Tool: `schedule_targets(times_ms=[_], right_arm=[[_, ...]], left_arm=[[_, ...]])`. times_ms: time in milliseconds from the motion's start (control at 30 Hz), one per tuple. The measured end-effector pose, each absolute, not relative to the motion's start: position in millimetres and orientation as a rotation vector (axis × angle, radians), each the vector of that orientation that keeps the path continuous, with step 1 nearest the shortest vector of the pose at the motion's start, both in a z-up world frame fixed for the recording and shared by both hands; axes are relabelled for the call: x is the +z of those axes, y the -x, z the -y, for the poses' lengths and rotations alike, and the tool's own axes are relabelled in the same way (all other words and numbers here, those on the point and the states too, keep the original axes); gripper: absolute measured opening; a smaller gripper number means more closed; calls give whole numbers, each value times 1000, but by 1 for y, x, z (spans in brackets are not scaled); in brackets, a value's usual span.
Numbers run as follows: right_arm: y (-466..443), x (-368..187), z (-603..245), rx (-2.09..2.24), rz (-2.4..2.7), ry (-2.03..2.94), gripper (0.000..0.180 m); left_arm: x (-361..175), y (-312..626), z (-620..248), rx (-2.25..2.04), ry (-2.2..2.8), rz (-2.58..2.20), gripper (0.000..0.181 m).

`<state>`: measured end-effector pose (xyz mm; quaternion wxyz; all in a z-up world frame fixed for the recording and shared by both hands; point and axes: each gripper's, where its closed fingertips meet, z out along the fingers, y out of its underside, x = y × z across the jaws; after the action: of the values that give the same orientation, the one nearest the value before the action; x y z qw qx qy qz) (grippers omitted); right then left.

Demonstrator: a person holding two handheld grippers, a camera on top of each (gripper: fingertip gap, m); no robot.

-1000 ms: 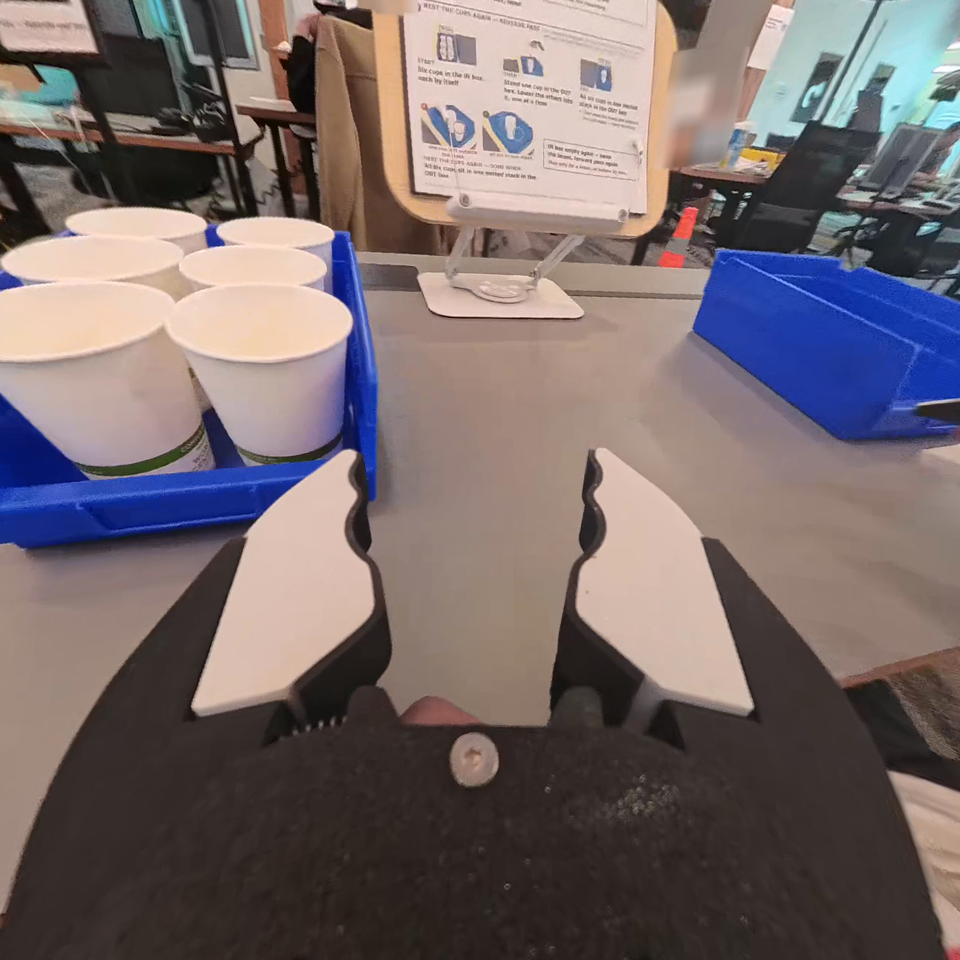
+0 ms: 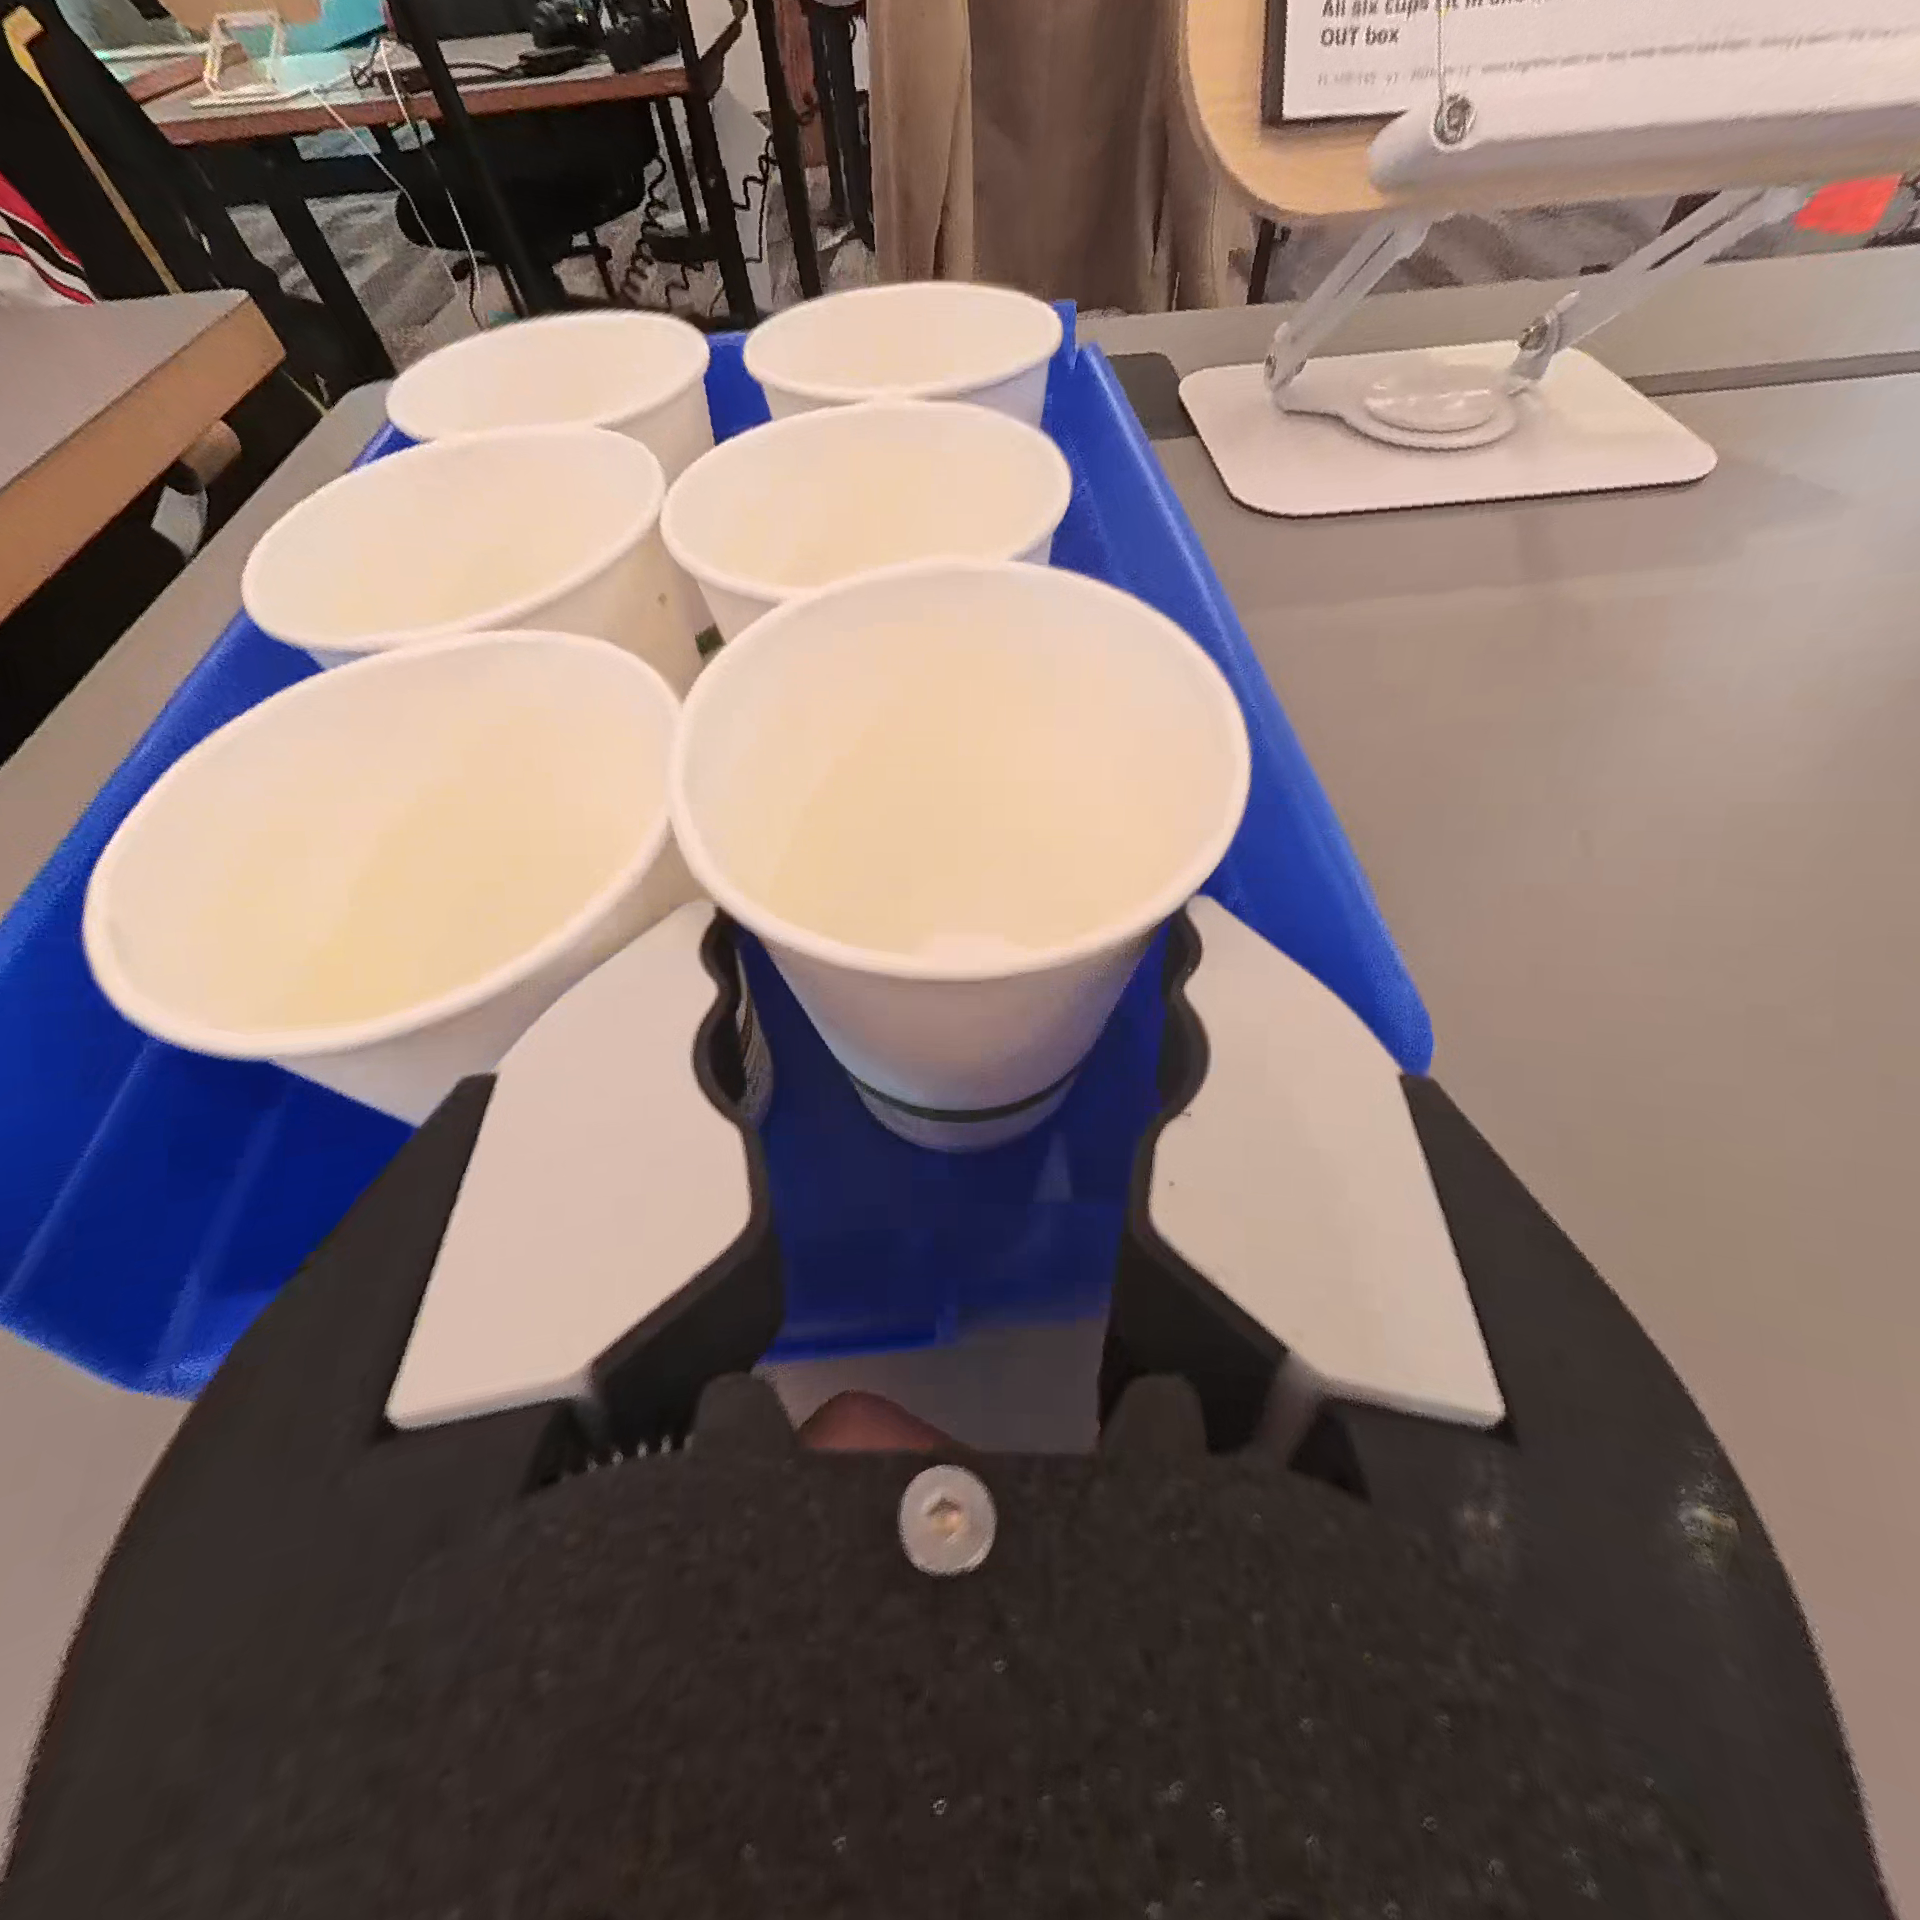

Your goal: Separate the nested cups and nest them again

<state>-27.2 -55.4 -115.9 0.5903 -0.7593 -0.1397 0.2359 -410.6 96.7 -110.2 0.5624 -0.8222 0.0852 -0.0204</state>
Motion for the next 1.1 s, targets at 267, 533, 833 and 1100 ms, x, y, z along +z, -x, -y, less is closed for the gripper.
schedule_targets(times_ms=[267,533,833,1100], right_arm=[[37,-121,59,575,375,1786,43],[37,-121,59,571,375,1787,40],[15,-103,56,649,351,1724,41],[49,-49,67,879,684,1596,47]], left_arm=[[-106,400,-117,-67,1918,-217,84],[-95,398,-112,-69,1808,-225,82],[-24,396,-57,-377,1669,-436,81],[11,333,-22,-649,1583,-868,81]])
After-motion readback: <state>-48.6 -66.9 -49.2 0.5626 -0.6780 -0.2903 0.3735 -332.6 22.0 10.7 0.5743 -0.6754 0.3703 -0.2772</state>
